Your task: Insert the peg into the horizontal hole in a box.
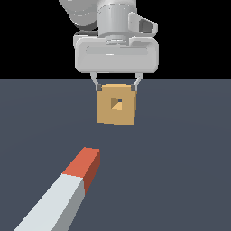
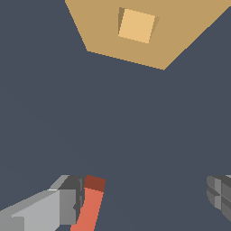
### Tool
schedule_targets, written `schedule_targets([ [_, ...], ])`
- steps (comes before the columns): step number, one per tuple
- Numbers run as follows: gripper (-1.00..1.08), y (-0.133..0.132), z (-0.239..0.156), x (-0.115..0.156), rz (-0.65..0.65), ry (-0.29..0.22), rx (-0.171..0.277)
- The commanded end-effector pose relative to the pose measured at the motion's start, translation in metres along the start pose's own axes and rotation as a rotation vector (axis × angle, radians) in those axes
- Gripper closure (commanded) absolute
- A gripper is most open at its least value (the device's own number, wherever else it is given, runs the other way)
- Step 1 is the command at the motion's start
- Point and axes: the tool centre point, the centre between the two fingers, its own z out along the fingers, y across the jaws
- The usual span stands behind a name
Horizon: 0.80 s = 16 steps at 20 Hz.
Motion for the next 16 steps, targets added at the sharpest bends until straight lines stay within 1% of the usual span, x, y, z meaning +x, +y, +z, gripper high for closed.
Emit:
schedule_targets([
  [1, -0.92, 0.000, 0.000, 0.000, 0.000, 0.000, 0.000],
  [5, -0.92, -0.002, 0.003, -0.007, 0.008, 0.000, 0.000],
  [9, -0.92, -0.009, 0.013, -0.027, 0.032, 0.000, -0.001],
  [12, -0.92, -0.019, 0.024, -0.053, 0.061, 0.000, -0.002],
  [16, -0.92, -0.038, 0.047, -0.099, 0.116, -0.001, -0.004],
])
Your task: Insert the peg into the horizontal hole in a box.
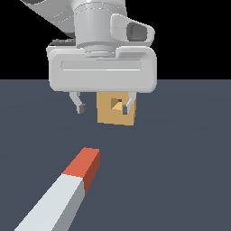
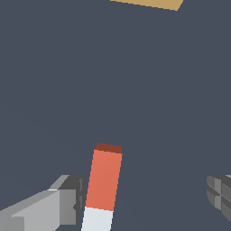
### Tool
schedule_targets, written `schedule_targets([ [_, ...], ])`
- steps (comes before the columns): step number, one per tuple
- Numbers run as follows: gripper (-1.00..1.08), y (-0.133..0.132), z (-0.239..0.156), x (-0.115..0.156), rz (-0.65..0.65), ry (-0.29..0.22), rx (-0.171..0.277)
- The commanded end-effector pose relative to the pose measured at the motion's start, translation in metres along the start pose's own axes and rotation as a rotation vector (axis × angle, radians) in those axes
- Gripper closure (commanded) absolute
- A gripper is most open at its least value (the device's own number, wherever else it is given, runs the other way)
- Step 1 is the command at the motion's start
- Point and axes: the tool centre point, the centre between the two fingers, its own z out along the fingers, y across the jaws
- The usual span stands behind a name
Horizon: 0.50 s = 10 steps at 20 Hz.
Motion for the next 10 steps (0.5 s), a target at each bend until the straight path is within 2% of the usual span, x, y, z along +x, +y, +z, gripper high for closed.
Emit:
schedule_targets([
  [1, -0.92, -0.011, 0.015, -0.032, 0.038, -0.001, 0.000],
  [6, -0.92, -0.032, 0.042, -0.088, 0.102, -0.001, -0.002],
  [10, -0.92, -0.045, 0.057, -0.118, 0.138, -0.001, -0.003],
])
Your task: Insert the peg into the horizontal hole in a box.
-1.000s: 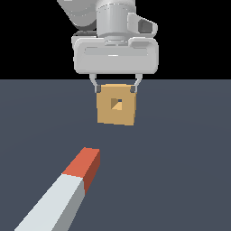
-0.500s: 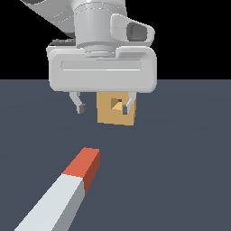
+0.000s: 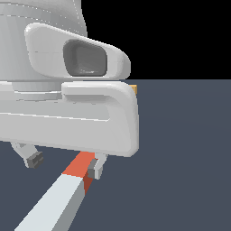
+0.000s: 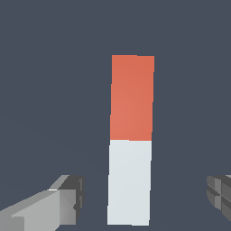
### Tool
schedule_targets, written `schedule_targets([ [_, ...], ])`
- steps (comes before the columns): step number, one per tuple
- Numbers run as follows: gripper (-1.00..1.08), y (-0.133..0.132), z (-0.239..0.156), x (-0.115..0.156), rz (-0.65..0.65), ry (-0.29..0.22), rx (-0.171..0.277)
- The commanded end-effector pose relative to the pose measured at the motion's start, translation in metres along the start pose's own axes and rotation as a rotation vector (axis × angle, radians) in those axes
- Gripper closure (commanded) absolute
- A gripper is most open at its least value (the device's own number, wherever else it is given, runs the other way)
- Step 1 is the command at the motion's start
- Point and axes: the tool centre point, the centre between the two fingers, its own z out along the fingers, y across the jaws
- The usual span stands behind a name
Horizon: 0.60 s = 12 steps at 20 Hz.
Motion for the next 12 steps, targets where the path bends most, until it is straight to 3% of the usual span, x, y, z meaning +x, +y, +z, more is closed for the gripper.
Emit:
schedule_targets([
  [1, -0.92, -0.005, 0.008, -0.016, 0.017, 0.000, -0.002],
  [12, -0.92, -0.008, 0.017, -0.028, 0.031, 0.002, -0.001],
])
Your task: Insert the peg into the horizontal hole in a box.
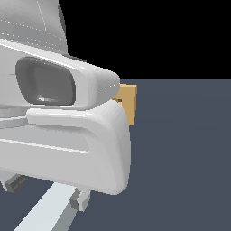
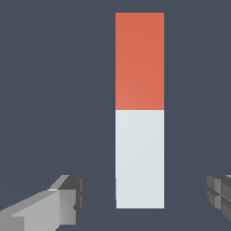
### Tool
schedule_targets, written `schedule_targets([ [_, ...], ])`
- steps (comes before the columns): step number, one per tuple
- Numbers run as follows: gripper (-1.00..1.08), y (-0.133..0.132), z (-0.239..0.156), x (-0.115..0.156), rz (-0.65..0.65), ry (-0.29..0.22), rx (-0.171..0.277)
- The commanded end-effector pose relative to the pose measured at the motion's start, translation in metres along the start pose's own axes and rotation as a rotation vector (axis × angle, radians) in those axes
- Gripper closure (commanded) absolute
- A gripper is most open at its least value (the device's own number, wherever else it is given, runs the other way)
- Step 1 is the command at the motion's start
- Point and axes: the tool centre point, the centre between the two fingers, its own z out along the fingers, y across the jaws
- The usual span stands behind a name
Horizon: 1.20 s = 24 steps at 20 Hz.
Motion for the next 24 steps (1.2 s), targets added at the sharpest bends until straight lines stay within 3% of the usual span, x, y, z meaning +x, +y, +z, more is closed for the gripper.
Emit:
schedule_targets([
  [1, -0.92, 0.000, 0.004, 0.000, 0.000, 0.000, 0.001],
  [15, -0.92, 0.000, 0.049, 0.000, -0.001, 0.001, 0.000],
  [16, 1.08, 0.000, 0.049, 0.000, -0.001, 0.001, 0.000],
  [24, 1.08, 0.000, 0.049, 0.000, -0.001, 0.001, 0.000],
])
